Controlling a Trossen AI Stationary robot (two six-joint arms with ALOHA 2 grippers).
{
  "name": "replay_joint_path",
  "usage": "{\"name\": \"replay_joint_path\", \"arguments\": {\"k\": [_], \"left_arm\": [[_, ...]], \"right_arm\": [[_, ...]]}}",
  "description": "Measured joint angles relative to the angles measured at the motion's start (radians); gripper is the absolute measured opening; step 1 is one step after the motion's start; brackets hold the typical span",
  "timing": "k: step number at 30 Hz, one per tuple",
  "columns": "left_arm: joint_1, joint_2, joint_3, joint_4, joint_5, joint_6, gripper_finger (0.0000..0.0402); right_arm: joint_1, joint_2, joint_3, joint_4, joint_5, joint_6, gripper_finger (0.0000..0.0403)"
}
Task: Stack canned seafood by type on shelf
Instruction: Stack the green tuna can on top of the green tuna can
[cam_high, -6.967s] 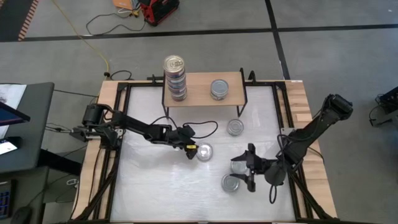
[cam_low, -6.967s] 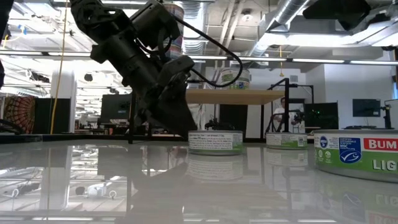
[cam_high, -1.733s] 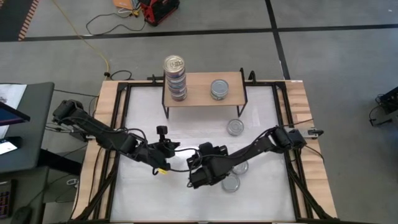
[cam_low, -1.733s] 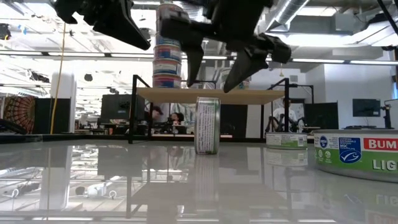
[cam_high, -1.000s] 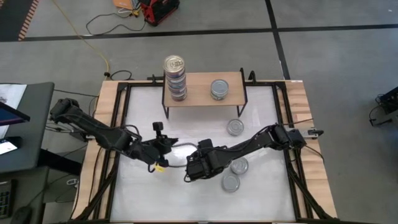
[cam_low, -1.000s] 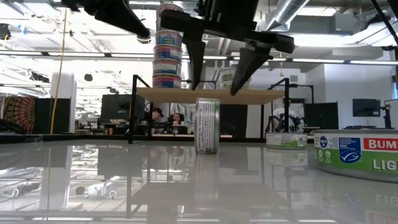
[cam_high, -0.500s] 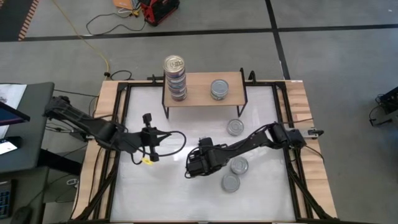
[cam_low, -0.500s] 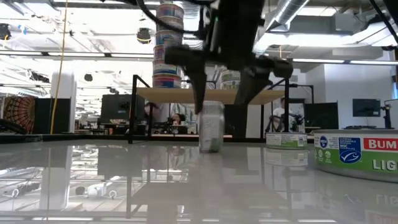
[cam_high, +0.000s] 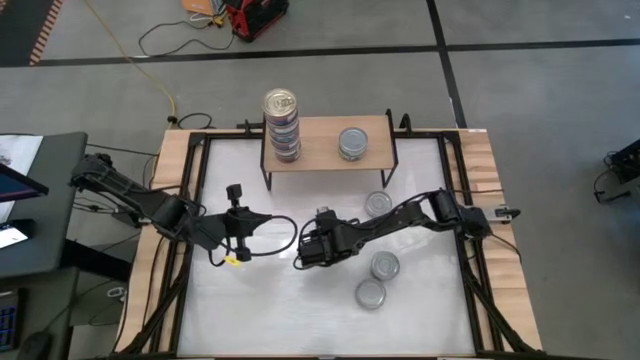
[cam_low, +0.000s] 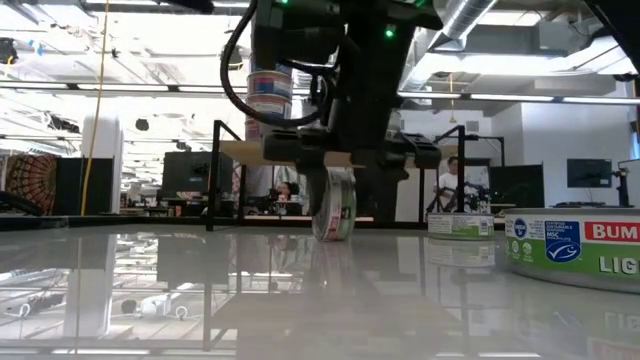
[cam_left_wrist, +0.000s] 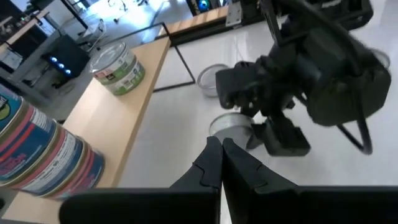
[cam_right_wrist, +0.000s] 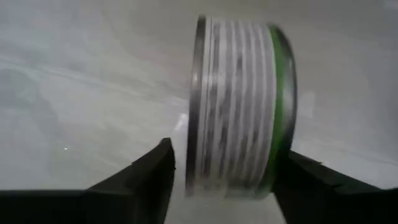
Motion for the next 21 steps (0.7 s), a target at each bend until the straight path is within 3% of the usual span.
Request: {"name": "replay_joint_path", "arguments": {"k": [4,8,14,19,21], "left_arm": [[0.0,0.0,0.0,-0.008,0.0,0.0,0.0],[0.0,0.0,0.0,-0.008,0.0,-0.001,0.0],[-0.001,0.011,-0.001,-0.064,0.013,-0.003,0.0],[-0.004,0.01,-0.001,-0.034,0.163,-0.039,0.0],[-0.008,0.01,-0.019,0.073,0.253,0.005,0.0]], "right_arm": [[0.0,0.001,-0.006,-0.002,0.021,-0.051,0.016],[0.002,-0.003,-0.006,-0.01,0.024,-0.15,0.0157],[0.023,-0.097,-0.006,-0.158,-0.075,-0.33,0.0157],[0.035,-0.261,-0.006,-0.206,-0.111,-0.538,0.0157],[0.03,-0.34,-0.006,-0.206,-0.13,-0.607,0.0157]]}}
